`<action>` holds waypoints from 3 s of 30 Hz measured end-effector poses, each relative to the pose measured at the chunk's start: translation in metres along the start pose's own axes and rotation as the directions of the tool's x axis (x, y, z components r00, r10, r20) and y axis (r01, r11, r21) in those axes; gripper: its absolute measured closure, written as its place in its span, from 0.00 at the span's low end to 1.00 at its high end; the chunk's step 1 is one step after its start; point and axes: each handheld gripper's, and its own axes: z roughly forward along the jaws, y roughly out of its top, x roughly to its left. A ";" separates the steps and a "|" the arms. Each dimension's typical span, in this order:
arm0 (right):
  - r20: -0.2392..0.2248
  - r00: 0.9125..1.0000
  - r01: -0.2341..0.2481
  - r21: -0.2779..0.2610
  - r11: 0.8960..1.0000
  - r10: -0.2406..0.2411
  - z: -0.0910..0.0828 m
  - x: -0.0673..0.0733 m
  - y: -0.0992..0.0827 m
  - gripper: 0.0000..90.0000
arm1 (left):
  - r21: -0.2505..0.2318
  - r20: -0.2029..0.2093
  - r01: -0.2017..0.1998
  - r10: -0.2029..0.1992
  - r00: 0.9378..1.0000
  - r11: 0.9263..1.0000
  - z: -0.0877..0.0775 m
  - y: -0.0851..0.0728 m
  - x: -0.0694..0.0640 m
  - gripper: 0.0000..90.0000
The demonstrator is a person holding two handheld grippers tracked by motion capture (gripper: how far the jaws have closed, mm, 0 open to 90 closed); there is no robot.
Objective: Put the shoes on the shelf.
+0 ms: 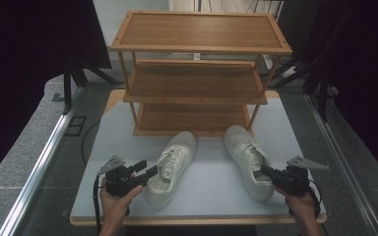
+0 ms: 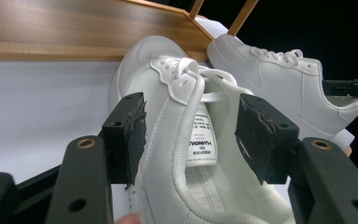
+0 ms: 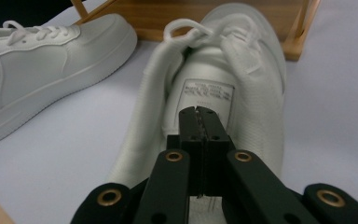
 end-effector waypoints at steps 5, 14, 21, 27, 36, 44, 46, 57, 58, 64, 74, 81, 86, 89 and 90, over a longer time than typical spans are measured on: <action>0.042 0.997 0.068 0.012 0.998 -0.068 -0.001 0.014 0.005 0.99 | 0.003 0.004 -0.001 0.001 1.000 1.000 0.000 0.000 0.000 0.48; 0.013 0.975 0.221 0.085 0.972 -0.223 0.017 0.068 -0.003 0.98 | 0.021 0.025 0.000 -0.001 1.000 1.000 0.008 0.002 0.003 0.48; 0.040 0.987 0.153 0.062 0.986 -0.155 -0.004 0.052 -0.009 0.99 | 0.042 0.053 -0.014 0.011 0.999 0.999 0.022 0.008 0.003 0.48; 0.069 0.988 0.138 0.049 0.989 -0.141 -0.010 0.043 -0.013 1.00 | 0.043 0.064 -0.019 0.016 0.998 0.999 0.025 0.010 0.003 0.48; 0.079 0.989 0.115 0.079 0.990 -0.121 -0.017 0.032 -0.010 0.96 | 0.057 0.068 -0.013 0.009 0.998 0.998 0.025 0.008 0.009 0.47; 0.081 0.979 0.194 -0.067 0.979 -0.189 -0.032 0.041 0.002 0.64 | 0.033 0.048 -0.034 0.032 0.998 0.999 0.014 0.015 0.011 0.47; 0.102 0.979 0.191 -0.124 0.974 -0.179 -0.038 0.037 0.006 0.57 | 0.038 0.042 -0.036 0.034 0.999 0.999 0.013 0.016 0.013 0.46; 0.077 0.990 0.126 -0.078 0.989 -0.120 -0.013 -0.020 0.025 0.46 | 0.081 0.001 -0.072 0.072 0.997 0.994 0.010 0.022 0.010 0.44; 0.085 0.988 0.131 -0.061 0.989 -0.126 -0.008 -0.023 0.026 0.45 | 0.083 -0.005 -0.077 0.077 0.997 0.994 0.010 0.022 0.009 0.43; 0.113 0.983 0.149 -0.037 0.988 -0.144 0.002 -0.032 0.033 0.44 | 0.100 -0.030 -0.078 0.081 0.996 0.992 0.017 0.023 0.009 0.42; 0.105 0.966 0.231 0.070 0.971 -0.237 0.039 -0.046 0.036 0.51 | 0.221 -0.061 -0.159 0.177 0.982 0.962 0.055 0.023 0.005 0.46; 0.103 0.972 0.204 0.067 0.977 -0.210 0.047 -0.057 0.036 0.53 | 0.224 -0.064 -0.128 0.146 0.987 0.966 0.071 0.020 0.009 0.59; 0.071 0.981 0.174 0.075 0.982 -0.179 0.049 -0.060 0.035 0.68 | 0.228 -0.082 -0.153 0.175 0.981 0.962 0.073 0.020 0.008 0.65; 0.070 0.982 0.172 0.081 0.982 -0.178 0.050 -0.061 0.035 0.75 | 0.225 -0.095 -0.150 0.175 0.980 0.963 0.072 0.019 0.007 0.71; 0.082 0.981 0.169 0.088 0.982 -0.176 0.050 -0.061 0.035 0.81 | 0.227 -0.120 -0.161 0.192 0.974 0.961 0.072 0.018 0.005 0.73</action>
